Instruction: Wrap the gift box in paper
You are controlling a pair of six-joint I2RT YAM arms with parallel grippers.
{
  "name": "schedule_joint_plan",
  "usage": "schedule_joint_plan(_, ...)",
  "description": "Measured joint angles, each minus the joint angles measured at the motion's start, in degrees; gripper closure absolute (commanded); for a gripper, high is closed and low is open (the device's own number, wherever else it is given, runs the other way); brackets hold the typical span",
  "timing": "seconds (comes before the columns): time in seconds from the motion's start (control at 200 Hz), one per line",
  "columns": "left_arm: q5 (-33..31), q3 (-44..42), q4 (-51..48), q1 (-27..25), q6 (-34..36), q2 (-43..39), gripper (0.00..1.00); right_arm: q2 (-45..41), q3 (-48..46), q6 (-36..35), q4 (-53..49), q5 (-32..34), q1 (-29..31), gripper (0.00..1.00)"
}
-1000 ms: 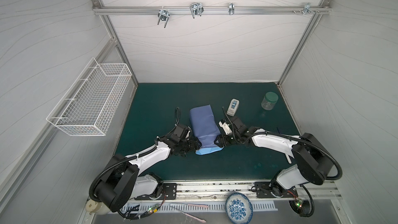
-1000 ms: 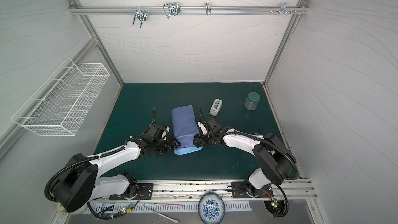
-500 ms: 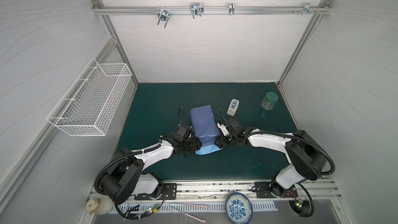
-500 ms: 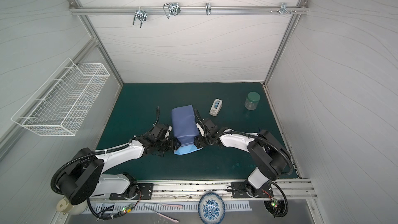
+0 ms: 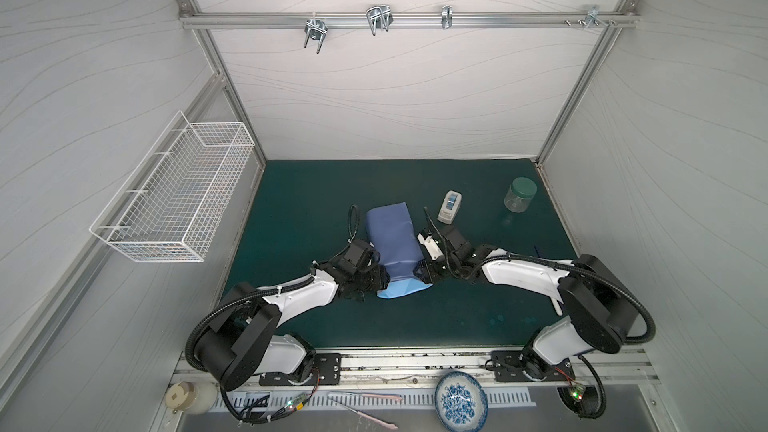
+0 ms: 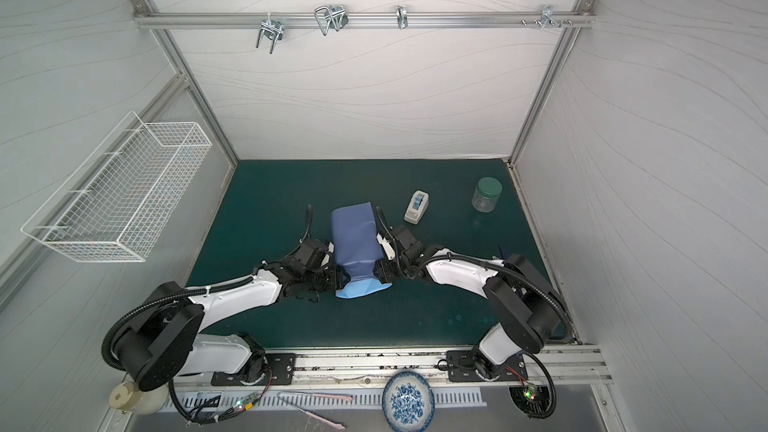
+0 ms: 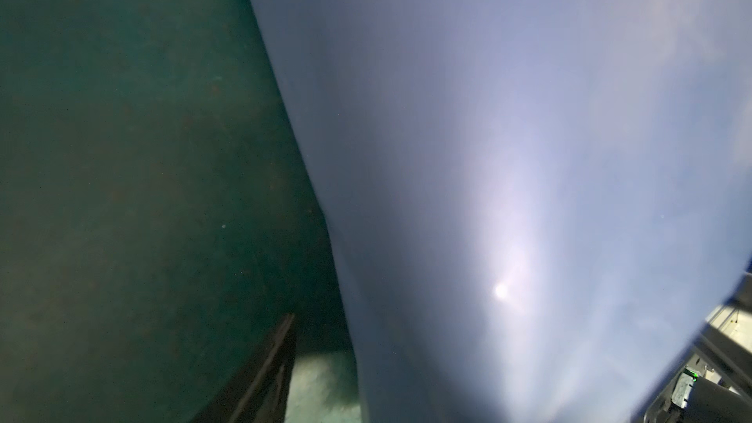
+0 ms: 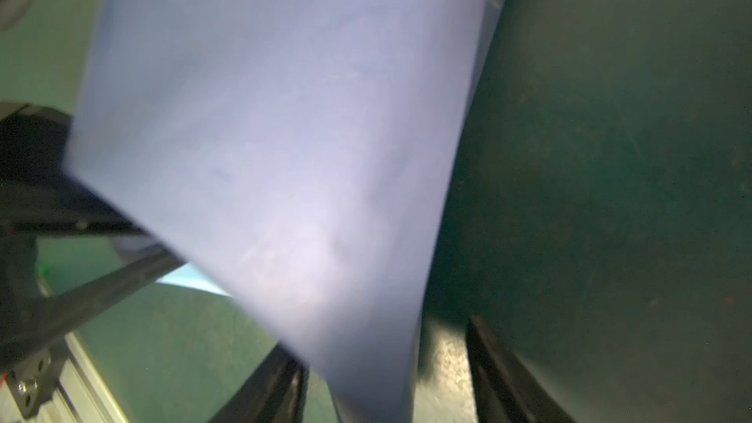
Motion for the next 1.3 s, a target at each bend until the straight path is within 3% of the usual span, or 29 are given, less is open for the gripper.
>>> schedule_joint_plan(0.32,-6.95,0.00,-0.74,-3.98,0.68,-2.89,0.39,1.66,-0.35,-0.11,3.30,2.01,0.20,0.55)
schedule_joint_plan(0.785,-16.61,0.59,-1.51,-8.94,1.44,-2.14,0.60,1.66,-1.29,0.96,5.25,5.16,1.84,0.64)
schedule_joint_plan(1.065,-22.86,1.05,-1.44,-12.13,0.48,-0.24,0.66,1.66,-1.55,2.60,5.68,8.39,3.41,0.70)
schedule_joint_plan(1.301,-24.41,1.05,-0.09,-12.33,-0.37,0.98,0.71,1.68,-2.03,3.82,6.34,10.38,4.09,0.74)
